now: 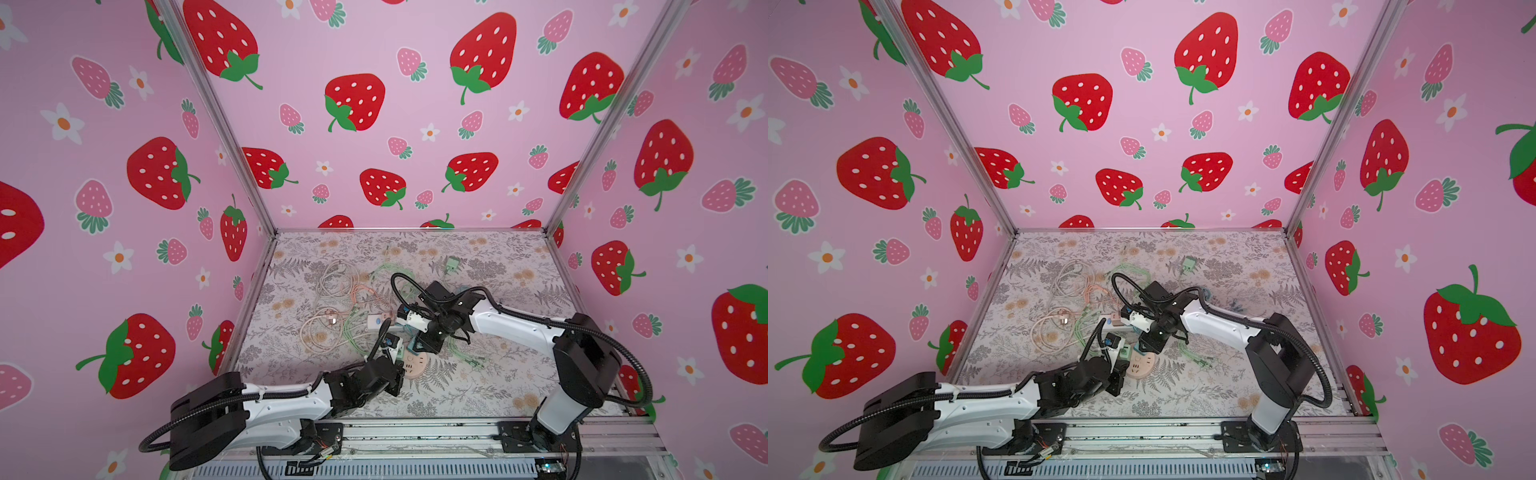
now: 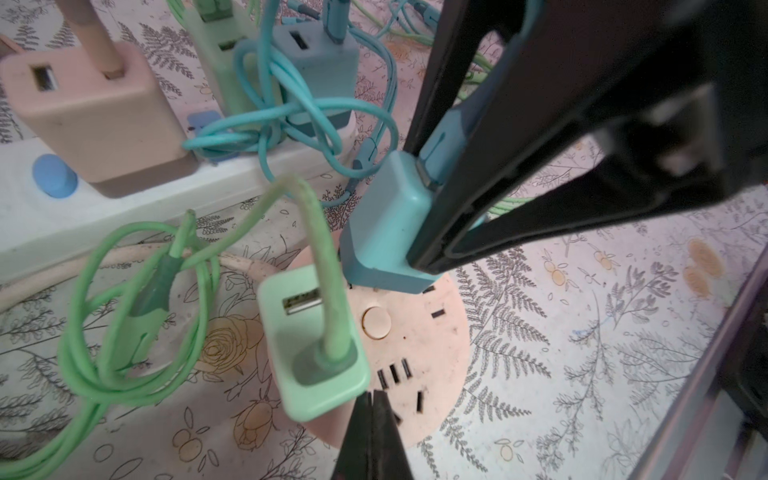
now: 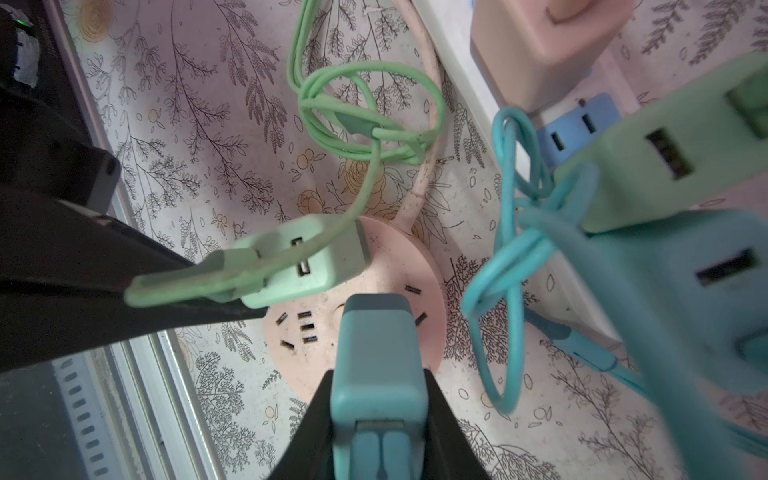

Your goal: Insert the plug

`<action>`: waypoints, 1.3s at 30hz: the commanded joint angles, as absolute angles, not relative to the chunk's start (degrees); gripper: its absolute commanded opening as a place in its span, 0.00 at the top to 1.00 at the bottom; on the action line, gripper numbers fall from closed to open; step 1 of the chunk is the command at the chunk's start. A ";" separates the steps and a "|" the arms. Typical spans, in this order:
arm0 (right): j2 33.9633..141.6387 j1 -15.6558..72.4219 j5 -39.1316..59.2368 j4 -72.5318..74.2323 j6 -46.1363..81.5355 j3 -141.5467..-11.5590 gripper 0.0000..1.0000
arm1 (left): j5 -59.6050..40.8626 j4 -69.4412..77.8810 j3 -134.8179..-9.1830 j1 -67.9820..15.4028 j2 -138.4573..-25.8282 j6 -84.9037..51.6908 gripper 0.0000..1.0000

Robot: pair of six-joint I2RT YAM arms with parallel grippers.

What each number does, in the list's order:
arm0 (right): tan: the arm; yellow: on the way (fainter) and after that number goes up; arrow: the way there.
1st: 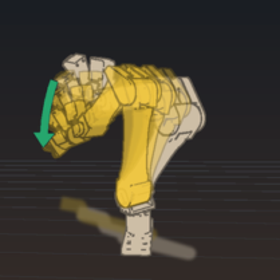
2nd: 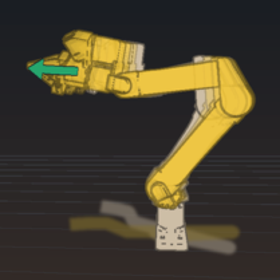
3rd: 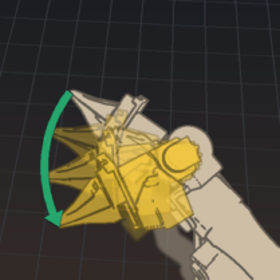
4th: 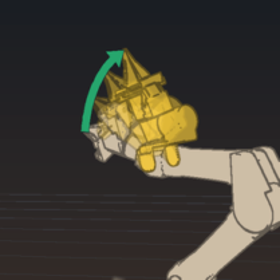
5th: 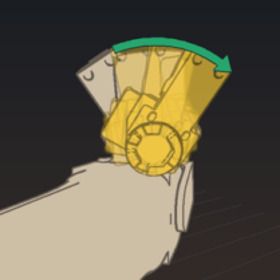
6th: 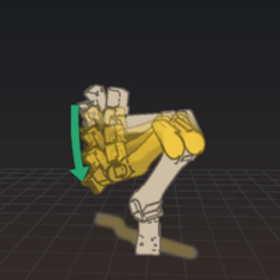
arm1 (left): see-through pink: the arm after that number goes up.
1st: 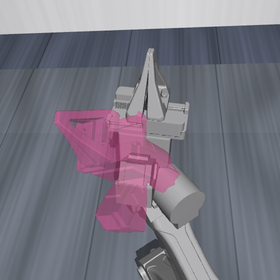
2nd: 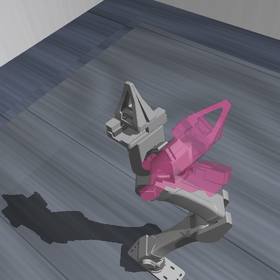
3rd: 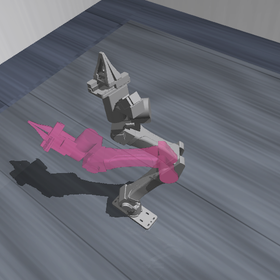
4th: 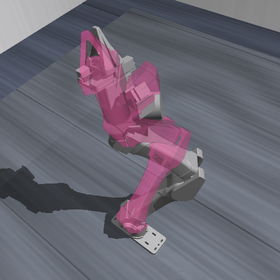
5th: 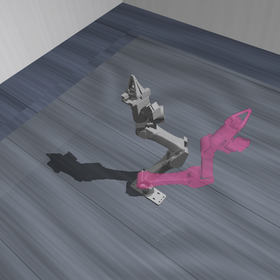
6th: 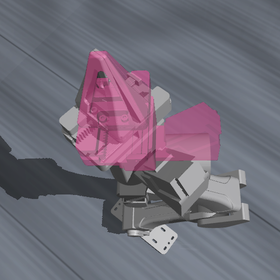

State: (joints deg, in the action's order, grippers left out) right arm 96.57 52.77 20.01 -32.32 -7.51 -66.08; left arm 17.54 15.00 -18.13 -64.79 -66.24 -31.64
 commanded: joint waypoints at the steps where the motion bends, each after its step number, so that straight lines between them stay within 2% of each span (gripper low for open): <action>1: 97.02 53.12 19.62 -33.89 -8.14 -66.59 0.98 | 19.24 17.79 -17.90 -64.98 -68.96 -31.45 1.00; 14: 98.15 53.15 16.62 -35.81 -9.22 -68.19 0.98 | 20.29 17.06 -19.93 -65.04 -76.35 -34.01 1.00; 29: 104.42 55.36 11.50 -42.69 -13.79 -73.34 0.98 | 18.19 12.71 -18.13 -65.04 -73.39 -35.24 1.00; 39: 107.07 57.32 9.49 -46.36 -13.87 -75.82 0.98 | 18.37 13.59 -18.66 -65.08 -75.85 -35.58 1.00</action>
